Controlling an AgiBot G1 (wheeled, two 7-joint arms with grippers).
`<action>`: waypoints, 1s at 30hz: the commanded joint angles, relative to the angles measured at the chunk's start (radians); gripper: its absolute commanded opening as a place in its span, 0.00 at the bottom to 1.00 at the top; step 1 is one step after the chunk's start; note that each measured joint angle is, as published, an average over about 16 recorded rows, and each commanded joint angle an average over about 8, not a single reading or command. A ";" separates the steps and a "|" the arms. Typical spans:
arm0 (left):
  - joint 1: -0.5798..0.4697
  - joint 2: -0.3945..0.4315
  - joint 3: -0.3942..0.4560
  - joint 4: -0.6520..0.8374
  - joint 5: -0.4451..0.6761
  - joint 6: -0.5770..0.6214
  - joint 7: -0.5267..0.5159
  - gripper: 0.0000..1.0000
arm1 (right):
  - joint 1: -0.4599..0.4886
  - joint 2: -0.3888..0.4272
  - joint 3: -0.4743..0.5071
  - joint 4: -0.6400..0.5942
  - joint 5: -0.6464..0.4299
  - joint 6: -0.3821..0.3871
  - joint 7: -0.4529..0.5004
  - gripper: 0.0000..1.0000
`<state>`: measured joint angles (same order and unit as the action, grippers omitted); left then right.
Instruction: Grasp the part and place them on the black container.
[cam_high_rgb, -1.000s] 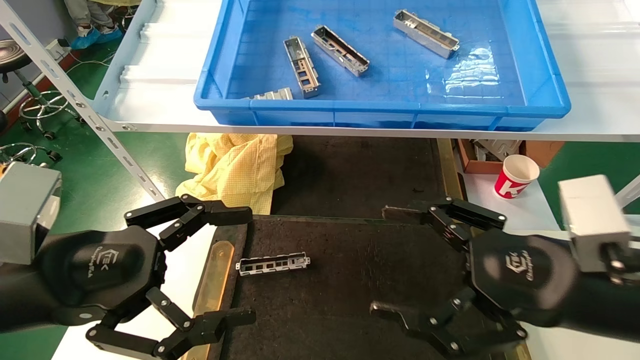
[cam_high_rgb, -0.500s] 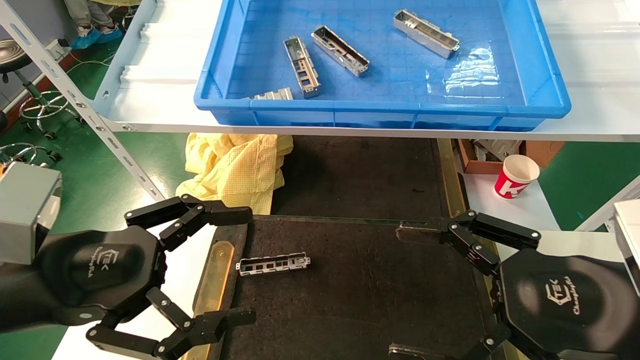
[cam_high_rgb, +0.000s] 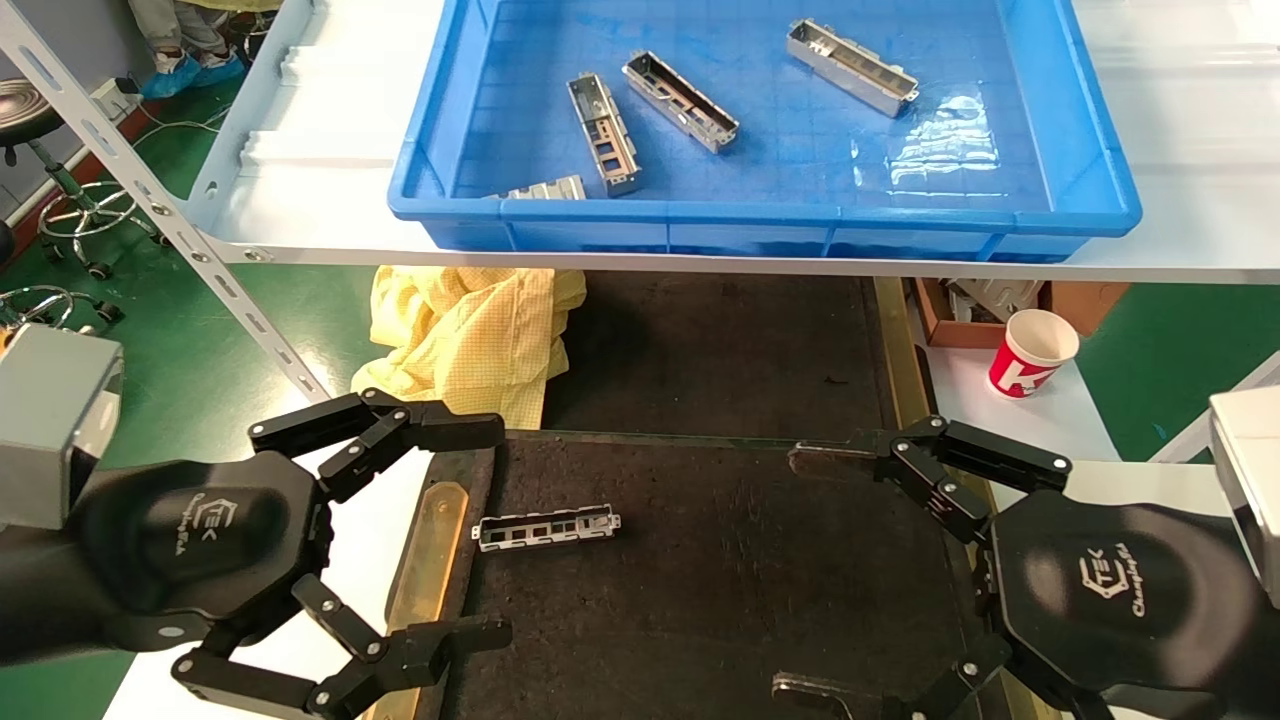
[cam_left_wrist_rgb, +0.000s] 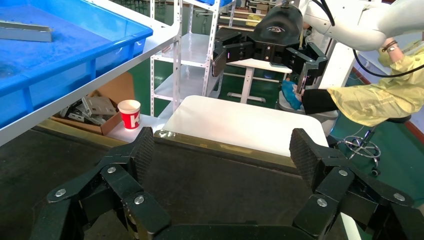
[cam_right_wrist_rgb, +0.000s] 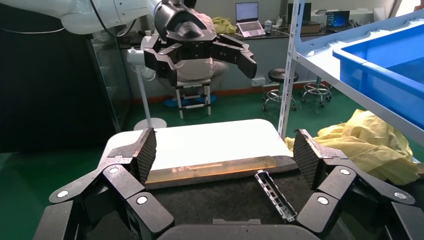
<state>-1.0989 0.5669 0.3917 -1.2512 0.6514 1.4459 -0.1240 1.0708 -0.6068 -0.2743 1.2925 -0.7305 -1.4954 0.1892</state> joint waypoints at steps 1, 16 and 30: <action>0.000 0.000 0.000 0.000 0.000 0.000 0.000 1.00 | 0.001 -0.001 -0.001 -0.002 0.000 0.000 -0.001 1.00; 0.000 0.000 0.000 0.000 0.000 0.000 0.000 1.00 | 0.004 -0.005 -0.006 -0.009 0.000 0.000 -0.003 1.00; 0.000 0.000 0.000 0.000 0.000 0.000 0.000 1.00 | 0.004 -0.005 -0.007 -0.011 0.000 0.000 -0.003 1.00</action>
<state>-1.0989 0.5669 0.3917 -1.2512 0.6516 1.4459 -0.1240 1.0752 -0.6123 -0.2811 1.2813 -0.7305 -1.4955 0.1858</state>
